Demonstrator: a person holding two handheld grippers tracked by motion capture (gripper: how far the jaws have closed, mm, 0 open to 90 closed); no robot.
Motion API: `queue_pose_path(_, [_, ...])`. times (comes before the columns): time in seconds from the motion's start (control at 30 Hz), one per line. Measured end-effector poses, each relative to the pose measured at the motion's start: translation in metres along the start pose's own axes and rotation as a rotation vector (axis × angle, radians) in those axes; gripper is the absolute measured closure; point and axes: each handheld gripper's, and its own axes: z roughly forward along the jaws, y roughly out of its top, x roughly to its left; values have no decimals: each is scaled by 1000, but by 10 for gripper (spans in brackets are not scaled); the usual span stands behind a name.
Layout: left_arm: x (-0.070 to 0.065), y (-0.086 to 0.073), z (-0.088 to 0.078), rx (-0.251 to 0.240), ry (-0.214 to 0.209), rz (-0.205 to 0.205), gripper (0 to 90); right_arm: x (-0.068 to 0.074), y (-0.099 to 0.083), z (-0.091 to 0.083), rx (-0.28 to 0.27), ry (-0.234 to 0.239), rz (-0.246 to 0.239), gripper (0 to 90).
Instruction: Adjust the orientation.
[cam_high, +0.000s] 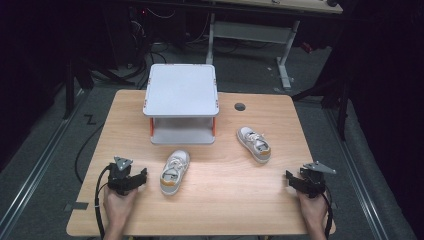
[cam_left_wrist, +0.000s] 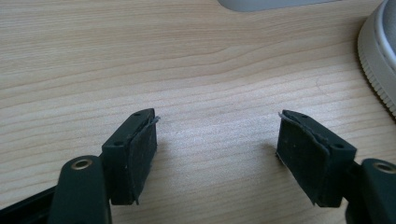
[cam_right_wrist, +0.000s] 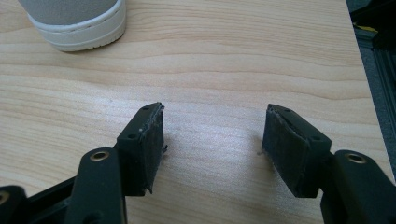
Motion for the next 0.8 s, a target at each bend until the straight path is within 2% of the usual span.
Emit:
queue_pose_path(0.33, [0,0,-1,-6,-13,8,316,0,0,0,0,4,-3,370])
queue_pose_path(0.5, [1,-2,-2,-14,-12,4,393,0,0,0,0,2,-2,370])
queue_pose_path(0.63, [1,-1,-4,2,-16,-5,406,0,0,0,0,2,-2,370])
queue_pose_path(0.8, [0,4,-12,7,-72,-41,423,0,0,0,0,3,-2,370])
